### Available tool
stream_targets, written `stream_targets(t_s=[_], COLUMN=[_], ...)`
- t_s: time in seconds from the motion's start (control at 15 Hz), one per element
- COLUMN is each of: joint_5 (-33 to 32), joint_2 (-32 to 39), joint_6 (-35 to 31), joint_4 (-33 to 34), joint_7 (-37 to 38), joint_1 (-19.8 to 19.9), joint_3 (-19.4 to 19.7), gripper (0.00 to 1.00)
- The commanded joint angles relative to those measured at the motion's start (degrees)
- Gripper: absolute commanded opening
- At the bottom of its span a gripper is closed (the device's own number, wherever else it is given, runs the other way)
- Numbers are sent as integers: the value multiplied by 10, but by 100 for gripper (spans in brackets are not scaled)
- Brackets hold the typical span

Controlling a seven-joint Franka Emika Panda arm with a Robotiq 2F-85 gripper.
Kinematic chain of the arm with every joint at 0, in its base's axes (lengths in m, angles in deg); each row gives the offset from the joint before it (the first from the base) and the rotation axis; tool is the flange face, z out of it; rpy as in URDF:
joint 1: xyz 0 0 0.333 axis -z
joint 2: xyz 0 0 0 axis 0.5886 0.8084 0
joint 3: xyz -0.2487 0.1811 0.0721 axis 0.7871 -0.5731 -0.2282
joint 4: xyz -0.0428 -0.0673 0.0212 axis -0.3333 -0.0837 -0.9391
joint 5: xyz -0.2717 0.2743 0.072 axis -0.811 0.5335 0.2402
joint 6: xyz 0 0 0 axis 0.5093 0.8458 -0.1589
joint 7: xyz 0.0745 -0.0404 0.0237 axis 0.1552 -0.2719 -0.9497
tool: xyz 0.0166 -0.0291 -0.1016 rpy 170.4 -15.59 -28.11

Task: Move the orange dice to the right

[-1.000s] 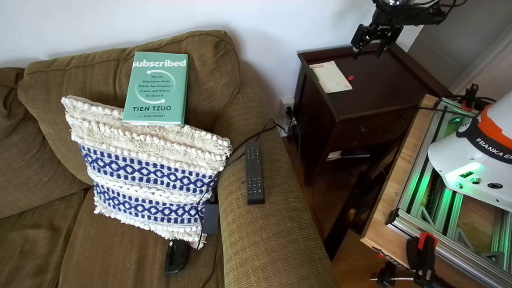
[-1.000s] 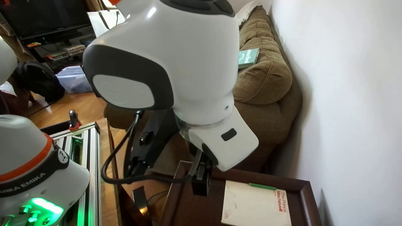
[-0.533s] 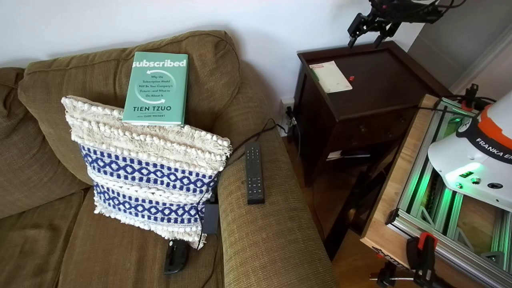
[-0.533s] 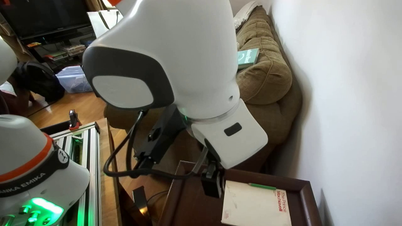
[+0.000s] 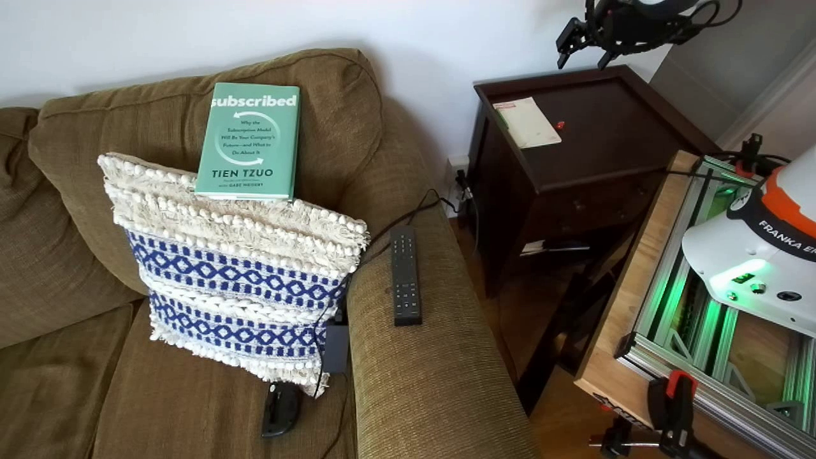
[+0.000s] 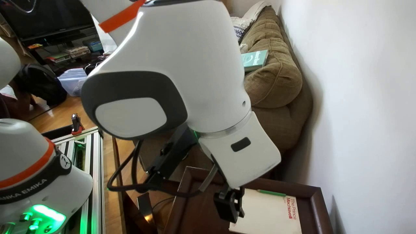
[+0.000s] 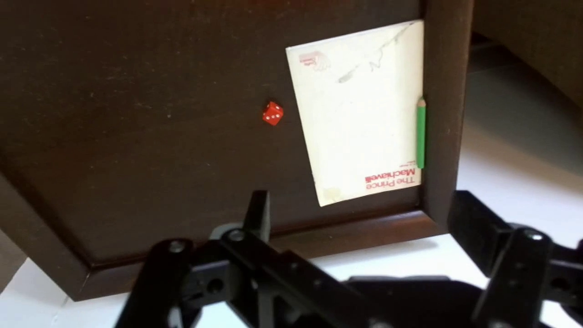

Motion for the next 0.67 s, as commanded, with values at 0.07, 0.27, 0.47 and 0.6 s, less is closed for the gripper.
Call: stream_targets(t_s=[0.07,0.27,0.47,0.6], joint_5=[-25,-28,-28,-28], joint_2=[4,5,5,5], joint_6=[0,0,0,0], joint_4=[-1,-1,-1,-1], joint_7=[18,20,21,21], joint_1=[5,6,6,6], joint_3=[4,5,5,5], gripper=[100,100,100,100])
